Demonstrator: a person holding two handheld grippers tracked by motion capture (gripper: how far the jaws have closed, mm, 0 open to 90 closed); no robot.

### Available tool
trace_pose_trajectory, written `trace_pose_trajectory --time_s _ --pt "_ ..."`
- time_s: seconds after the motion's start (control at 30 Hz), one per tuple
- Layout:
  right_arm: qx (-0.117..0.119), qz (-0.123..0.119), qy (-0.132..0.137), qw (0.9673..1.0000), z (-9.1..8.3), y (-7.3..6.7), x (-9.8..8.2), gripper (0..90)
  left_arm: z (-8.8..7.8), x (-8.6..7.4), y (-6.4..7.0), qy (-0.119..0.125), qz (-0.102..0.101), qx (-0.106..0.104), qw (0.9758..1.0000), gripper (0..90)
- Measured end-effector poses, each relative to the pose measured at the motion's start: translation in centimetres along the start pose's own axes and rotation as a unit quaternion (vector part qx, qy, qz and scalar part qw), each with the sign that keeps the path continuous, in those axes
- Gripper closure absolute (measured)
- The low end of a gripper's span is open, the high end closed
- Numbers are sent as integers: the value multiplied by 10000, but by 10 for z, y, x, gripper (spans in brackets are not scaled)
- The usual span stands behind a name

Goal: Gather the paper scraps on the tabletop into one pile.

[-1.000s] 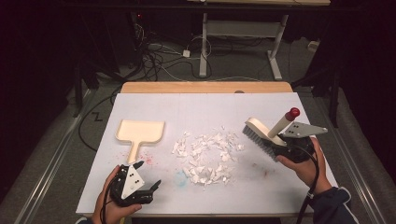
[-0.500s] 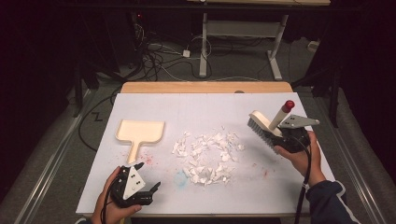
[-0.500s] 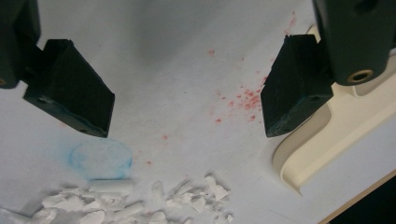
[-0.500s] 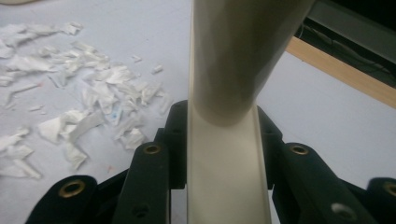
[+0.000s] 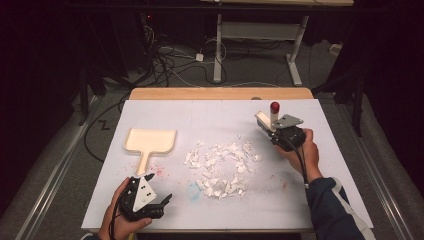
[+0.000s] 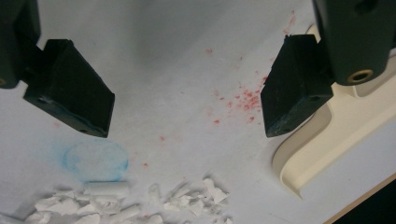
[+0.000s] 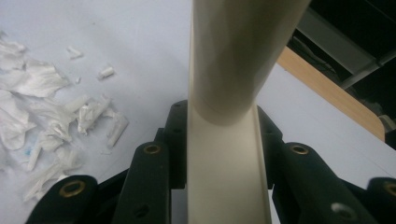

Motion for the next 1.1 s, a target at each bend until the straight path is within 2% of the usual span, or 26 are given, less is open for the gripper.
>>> trace_pose_trajectory --time_s 0.07,0.13,0.17,0.23,0.27,0.3,0.33,0.37,0.47,0.5,0.53,0.57,0.6,0.63,0.67,0.7,0.77,0.8,0.83,0.9,0.93,1.0,1.03,1.07,1.1 --pt "84 -110 -76 9999 8 -8 0 679 0 -1 1 -7 7 -26 10000 166" --pt "189 -423 -88 9989 12 -26 2 679 -1 -1 1 -2 11 -18 10000 166" --pt "189 -423 -88 9989 12 -26 2 679 -1 -1 0 8 9 -17 10000 166" --pt "233 -716 -60 9971 13 -42 3 679 -1 0 0 15 4 -12 10000 166" --pt "325 -930 -46 9951 12 -56 3 679 -1 0 0 9 9 -11 10000 167" --pt "325 -930 -46 9951 12 -56 3 679 -1 0 0 -1 10 -18 10000 167" --pt "365 -1003 -25 9943 11 -63 2 679 -1 0 1 -10 11 -27 10000 167" --pt "567 -1163 27 9916 6 -74 1 678 -1 0 1 -25 28 -28 10000 167" --pt "854 -1369 98 9868 -4 -87 -2 678 -2 0 1 -17 9 -36 10000 166" --pt "854 -1369 98 9868 -4 -87 -2 678 -2 0 1 -17 9 -36 10000 167" --pt "1045 -1523 143 9827 -13 -95 -7 677 -2 0 1 -9 -12 -44 10000 166" --pt "1045 -1523 143 9827 -13 -95 -7 677 -2 0 1 -15 1 -42 10000 166" --pt "1182 -1645 172 9791 -22 -99 -11 678 -2 0 1 -25 3 -50 10000 166" --pt "1260 -1662 211 9778 -27 -101 -13 678 -1 0 1 -61 25 -67 10000 167" --pt "1260 -1662 211 9778 -27 -101 -13 678 -1 0 1 -61 25 -67 10000 166" --pt "1390 -1734 244 9747 -37 -103 -15 679 -1 0 1 -68 31 -74 9999 166" --pt "1494 -1754 281 9727 -48 -103 -13 679 -1 0 2 -56 34 -84 9999 166" --pt "1494 -1754 281 9727 -48 -103 -13 679 -1 1 2 -52 40 -84 9999 166" --pt "1533 -1719 404 9723 -58 -101 -9 679 -1 1 2 -46 48 -88 9999 167" --pt "1526 -1690 484 9725 -64 -100 -6 679 -1 2 2 -20 38 -91 9999 166" --pt "1436 -1539 707 9750 -72 -95 -1 679 -1 2 2 -18 39 -100 9999 166" --pt "1404 -1492 748 9759 -74 -93 1 679 0 2 1 -20 38 -112 9999 167" --pt "1324 -1422 799 9777 -74 -88 5 679 0 2 1 -9 27 -120 9999 167" --pt "1324 -1422 799 9777 -74 -88 5 679 0 1 0 11 1 -141 9999 167" --pt "1252 -1347 768 9799 -70 -83 9 679 0 1 0 25 -20 -156 9999 166"
Point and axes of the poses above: each handheld gripper's, and its own axes: z roughly forward along the jaws, x roughly out of its top, y roughly to its right, the point moved 1 cm from there along z, roughly forward along the jaws, and after that the axes turned 9 degrees about z, right-handed, at the moved point
